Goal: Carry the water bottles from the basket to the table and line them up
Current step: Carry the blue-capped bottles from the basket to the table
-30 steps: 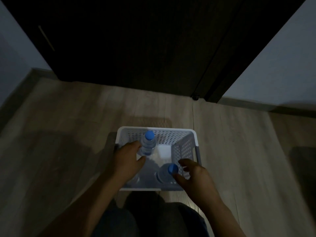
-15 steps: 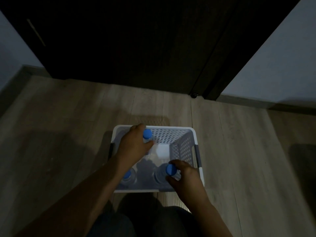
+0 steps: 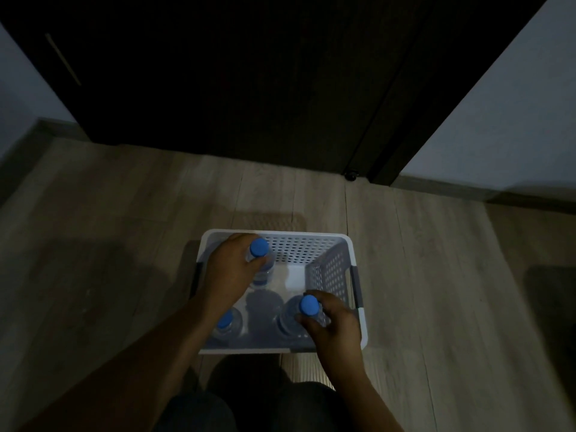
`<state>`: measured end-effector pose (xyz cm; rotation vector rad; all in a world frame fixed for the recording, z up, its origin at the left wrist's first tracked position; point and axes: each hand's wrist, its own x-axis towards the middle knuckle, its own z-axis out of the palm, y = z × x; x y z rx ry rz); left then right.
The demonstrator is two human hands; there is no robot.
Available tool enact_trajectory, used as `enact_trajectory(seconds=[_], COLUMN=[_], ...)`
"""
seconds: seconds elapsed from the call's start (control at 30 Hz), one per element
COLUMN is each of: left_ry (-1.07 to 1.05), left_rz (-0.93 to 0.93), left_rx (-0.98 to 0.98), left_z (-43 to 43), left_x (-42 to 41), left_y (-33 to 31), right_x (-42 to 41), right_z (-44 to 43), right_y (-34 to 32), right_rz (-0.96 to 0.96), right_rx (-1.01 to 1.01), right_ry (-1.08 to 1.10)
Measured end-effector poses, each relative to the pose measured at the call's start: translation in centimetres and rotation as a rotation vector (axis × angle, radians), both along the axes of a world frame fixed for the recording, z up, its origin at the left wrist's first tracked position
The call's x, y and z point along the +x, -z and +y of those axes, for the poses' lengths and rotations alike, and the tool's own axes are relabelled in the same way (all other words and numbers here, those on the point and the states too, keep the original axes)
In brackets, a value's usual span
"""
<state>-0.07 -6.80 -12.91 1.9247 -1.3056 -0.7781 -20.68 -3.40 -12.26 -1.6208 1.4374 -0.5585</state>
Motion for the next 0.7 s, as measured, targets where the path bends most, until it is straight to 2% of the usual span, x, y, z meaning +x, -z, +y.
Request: enact_trajectory(seconds=[0.07,0.17,0.3,0.5,0.7], left_ry=[0.0,0.0,-0.016,-0.048,-0.049], left_rz=[0.022,0.065,0.17,0.22,0.22], left_rx=[-0.031,-0.096,-0.168,-0.246,-0.254], left_z=[0.4,0.9,1.9,3.6,4.7], left_x=[0.1,0.3,0.1,-0.4,-0.7], left_y=[-0.6,-2.3,-7.7,-20.9,-36.6], right_x=[0.0,-0.1,0.0,0.1,-0.5], right_z=[0.3,0.4,-0.2,-0.9,-1.0], right_y=[-0.2,-1.8,-7.3,-20.2,-37.0], right_rz=[-0.058,-0.243,-0.398,-0.419,-0.375], right_rx=[-0.006,0.048,-0.036,-0.113,-0.193], right_ry=[0.027,0.137,0.212,0.247,0.206])
